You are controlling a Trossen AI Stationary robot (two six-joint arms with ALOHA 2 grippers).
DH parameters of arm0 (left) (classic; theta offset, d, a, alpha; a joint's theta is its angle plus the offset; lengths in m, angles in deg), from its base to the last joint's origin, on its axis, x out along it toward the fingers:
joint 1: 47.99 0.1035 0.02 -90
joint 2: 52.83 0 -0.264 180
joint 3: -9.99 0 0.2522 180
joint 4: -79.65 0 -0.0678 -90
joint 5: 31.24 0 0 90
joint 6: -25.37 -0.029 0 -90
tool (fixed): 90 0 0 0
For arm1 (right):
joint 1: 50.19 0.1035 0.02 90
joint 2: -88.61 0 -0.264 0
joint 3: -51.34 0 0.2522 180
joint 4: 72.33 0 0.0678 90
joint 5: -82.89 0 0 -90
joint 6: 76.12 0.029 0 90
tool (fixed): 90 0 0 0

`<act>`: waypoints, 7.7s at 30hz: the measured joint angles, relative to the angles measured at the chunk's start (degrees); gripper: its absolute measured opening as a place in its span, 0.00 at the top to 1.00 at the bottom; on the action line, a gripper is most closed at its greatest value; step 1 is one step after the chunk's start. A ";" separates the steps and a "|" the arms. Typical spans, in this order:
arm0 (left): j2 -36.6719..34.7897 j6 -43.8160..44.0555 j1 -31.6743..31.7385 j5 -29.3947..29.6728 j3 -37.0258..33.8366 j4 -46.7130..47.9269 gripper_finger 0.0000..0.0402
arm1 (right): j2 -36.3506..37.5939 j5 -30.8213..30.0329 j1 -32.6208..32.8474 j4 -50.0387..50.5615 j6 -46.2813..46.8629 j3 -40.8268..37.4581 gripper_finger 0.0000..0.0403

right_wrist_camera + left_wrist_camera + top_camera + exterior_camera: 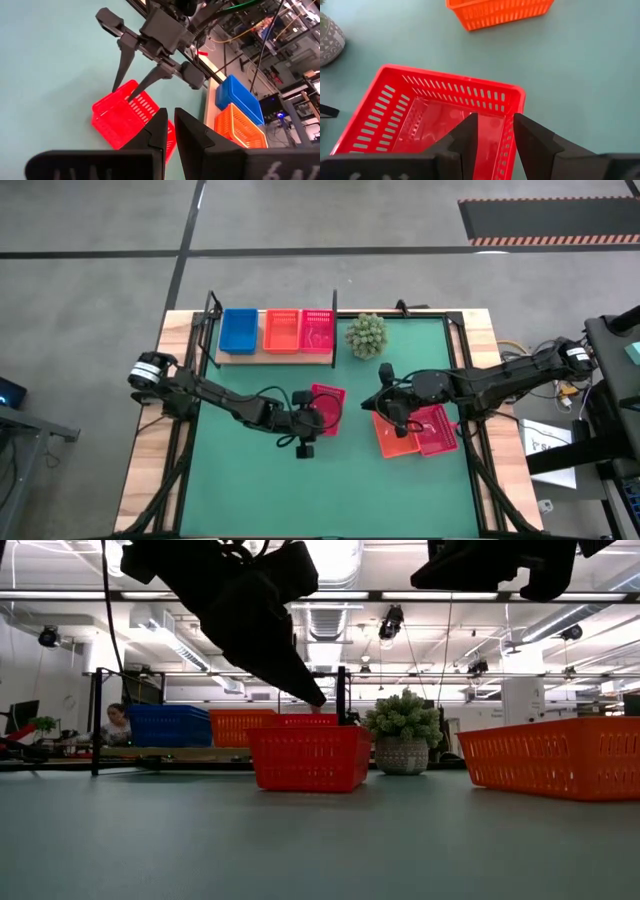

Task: Stack baskets on shelf by color
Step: Stack the top red bin on the red bin on the shelf, then stack the orange bin on the orange bin on the shelf

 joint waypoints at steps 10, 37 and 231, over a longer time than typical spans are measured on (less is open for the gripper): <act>1.97 -2.65 0.13 -1.65 -0.31 0.29 0.73 | 0.60 0.03 -0.04 1.61 1.70 0.00 0.93; 3.26 -6.10 0.72 -8.62 -0.32 1.75 0.68 | 1.22 0.03 -0.04 5.94 8.79 0.00 0.93; 3.75 16.84 -2.48 5.99 4.85 -9.22 0.90 | -6.09 -6.27 3.85 14.48 18.82 7.29 0.93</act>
